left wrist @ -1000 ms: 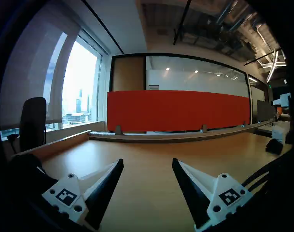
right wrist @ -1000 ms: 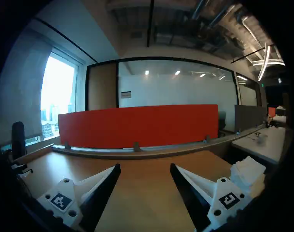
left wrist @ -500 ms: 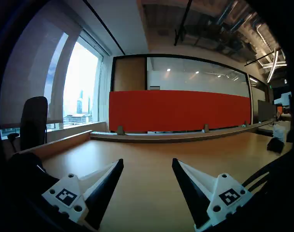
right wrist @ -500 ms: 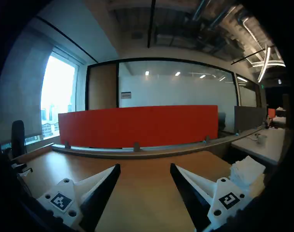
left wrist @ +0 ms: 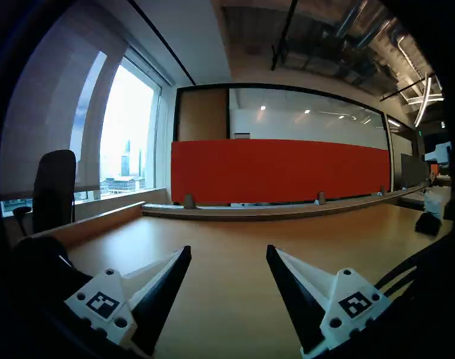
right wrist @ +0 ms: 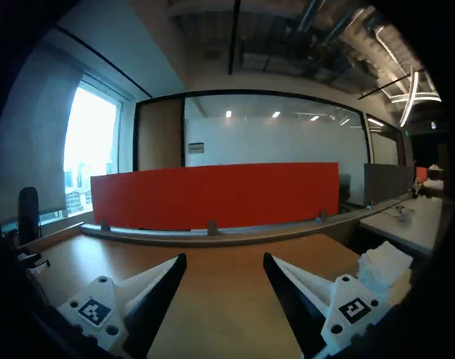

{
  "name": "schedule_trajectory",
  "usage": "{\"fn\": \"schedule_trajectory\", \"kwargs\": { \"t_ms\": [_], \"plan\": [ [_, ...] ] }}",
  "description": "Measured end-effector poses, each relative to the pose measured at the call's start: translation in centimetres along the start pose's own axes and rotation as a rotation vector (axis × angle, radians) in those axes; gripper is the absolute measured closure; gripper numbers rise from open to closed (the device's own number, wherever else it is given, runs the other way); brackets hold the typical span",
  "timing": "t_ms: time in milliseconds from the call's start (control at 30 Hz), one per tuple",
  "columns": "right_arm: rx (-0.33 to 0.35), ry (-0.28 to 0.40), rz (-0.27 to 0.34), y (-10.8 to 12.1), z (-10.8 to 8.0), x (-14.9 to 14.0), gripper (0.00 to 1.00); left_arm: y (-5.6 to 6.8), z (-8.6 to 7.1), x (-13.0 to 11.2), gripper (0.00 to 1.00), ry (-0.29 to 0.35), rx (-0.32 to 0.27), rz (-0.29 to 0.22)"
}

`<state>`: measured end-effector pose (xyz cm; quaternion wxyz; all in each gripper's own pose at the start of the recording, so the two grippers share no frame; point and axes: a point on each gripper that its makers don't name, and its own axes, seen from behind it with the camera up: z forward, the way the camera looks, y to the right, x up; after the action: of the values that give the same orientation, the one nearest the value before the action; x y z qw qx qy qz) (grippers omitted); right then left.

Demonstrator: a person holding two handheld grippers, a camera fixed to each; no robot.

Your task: Fold towel

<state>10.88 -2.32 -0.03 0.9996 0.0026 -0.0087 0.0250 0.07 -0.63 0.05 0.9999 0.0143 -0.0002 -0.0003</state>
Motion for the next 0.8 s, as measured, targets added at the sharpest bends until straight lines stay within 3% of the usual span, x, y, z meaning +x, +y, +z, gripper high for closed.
{"fn": "schedule_trajectory", "kwargs": {
  "t_ms": [367,600,800],
  "plan": [
    [-0.018,0.022,-0.037,1.4,0.1,0.4,0.00,0.0,-0.1,0.0,0.04,0.000,0.000,0.000],
    [-0.051,0.039,-0.059,2.8,0.5,-0.7,0.00,0.1,-0.1,0.0,0.04,0.000,0.000,0.001],
    [-0.031,0.052,-0.055,3.0,0.6,-1.9,0.00,0.1,-0.1,0.0,0.04,0.000,0.000,0.000]
  ]
}}
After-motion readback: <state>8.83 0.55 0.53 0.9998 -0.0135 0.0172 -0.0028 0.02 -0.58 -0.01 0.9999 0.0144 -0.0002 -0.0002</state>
